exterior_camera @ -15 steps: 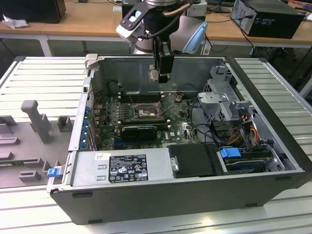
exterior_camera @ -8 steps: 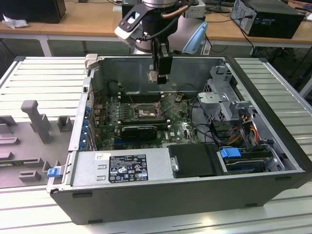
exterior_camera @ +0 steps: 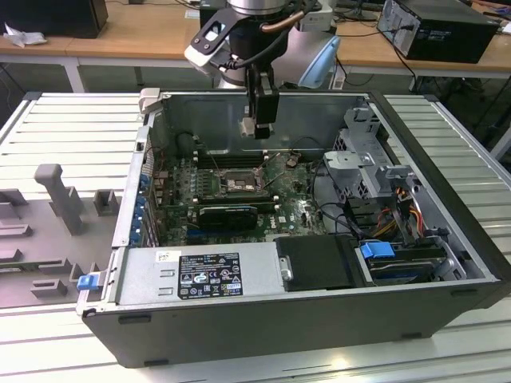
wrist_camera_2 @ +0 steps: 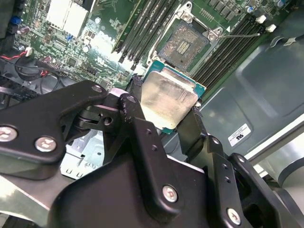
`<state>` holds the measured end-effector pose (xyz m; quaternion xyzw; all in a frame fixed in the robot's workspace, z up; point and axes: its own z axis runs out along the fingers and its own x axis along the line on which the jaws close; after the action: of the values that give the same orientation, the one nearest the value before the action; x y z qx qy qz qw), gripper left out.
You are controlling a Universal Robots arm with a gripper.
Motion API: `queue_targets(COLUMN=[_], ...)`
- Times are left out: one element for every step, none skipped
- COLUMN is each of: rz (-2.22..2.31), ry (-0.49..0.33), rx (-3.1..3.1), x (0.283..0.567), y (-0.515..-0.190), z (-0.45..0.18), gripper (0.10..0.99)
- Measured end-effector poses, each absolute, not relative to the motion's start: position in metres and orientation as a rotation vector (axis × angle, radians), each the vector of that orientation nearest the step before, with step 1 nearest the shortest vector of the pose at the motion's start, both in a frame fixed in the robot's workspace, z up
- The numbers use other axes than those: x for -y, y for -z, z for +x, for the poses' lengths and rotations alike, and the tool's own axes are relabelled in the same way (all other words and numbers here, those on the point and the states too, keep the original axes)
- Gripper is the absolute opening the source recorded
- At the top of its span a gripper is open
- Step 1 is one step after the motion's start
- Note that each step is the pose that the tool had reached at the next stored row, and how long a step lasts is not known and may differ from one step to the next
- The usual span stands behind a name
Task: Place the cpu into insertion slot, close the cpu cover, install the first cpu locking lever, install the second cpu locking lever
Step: 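Place the cpu into insertion slot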
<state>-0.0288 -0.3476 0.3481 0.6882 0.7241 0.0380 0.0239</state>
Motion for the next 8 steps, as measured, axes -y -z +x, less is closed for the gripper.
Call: queue_targets(rz=[2.13,2.13,2.13,2.13,2.13,2.13,2.13,2.13], ry=[-0.117,-0.117,-0.117,-0.117,-0.117,-0.117,-0.117,-0.117], rx=[-2.241,-2.241,-2.241,-2.241,-2.241,-2.241,-2.241,-2.241], x=[0.3476,0.3476,0.3476,0.3476,0.3476,0.3476,0.3476,0.3476], y=[-0.3477,-0.347,-0.3465,-0.3459,-0.3453,-0.3447,-0.3442,-0.3436], z=[-0.0288,-0.0288,-0.0289,-0.029,-0.029,-0.029,-0.029,-0.029], gripper=[0.541,0.541,0.541,0.541,0.541,0.541,0.541,0.541])
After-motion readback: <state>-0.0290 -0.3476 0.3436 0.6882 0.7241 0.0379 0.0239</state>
